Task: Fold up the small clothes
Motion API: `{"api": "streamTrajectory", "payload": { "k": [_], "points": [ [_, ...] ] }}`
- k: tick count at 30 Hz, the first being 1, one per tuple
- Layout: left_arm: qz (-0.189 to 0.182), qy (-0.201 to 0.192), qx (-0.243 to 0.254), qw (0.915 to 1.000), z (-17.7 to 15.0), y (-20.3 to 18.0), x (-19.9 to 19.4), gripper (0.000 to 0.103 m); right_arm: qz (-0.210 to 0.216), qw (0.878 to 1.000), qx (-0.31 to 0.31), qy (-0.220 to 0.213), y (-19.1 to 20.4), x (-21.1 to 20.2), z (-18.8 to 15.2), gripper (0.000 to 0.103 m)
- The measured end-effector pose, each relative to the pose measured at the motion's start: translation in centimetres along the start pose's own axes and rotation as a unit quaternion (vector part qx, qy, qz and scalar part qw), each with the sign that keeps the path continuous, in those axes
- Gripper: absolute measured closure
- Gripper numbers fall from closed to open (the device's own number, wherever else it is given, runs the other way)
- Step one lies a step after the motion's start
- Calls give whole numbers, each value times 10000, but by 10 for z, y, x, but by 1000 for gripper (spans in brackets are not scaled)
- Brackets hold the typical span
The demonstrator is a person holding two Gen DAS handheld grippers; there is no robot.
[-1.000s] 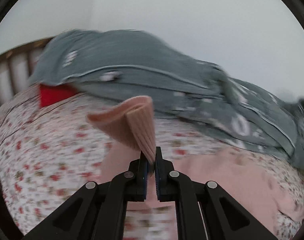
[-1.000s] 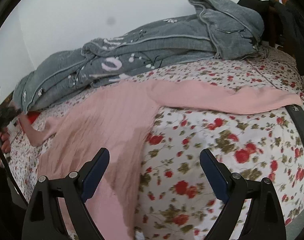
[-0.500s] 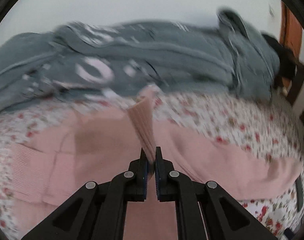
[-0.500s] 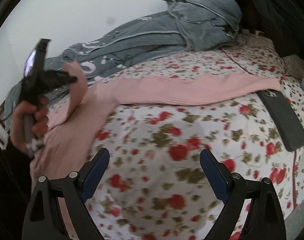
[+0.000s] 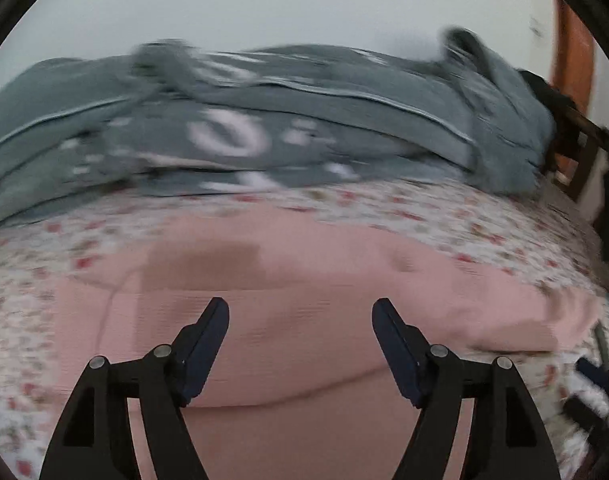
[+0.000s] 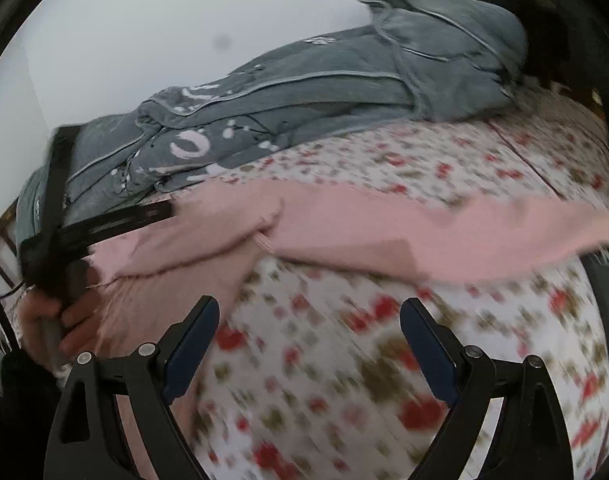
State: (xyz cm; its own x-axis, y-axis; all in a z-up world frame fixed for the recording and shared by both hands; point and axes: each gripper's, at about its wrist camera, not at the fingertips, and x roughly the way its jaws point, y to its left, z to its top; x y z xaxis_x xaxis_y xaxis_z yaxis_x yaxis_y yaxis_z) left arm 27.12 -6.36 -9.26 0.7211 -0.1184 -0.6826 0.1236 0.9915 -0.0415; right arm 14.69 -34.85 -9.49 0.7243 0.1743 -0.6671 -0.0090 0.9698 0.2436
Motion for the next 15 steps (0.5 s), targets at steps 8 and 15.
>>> {"api": "streamTrajectory", "payload": {
  "k": [8, 15],
  "points": [
    [1045, -158, -243, 9941, -15, 129, 1, 26, -134, 9995, -253, 92, 52, 70, 36, 37],
    [720, 466, -1112, 9901, -31, 183, 51, 34, -585, 9965, -295, 528, 58, 137, 37, 73]
  ]
}}
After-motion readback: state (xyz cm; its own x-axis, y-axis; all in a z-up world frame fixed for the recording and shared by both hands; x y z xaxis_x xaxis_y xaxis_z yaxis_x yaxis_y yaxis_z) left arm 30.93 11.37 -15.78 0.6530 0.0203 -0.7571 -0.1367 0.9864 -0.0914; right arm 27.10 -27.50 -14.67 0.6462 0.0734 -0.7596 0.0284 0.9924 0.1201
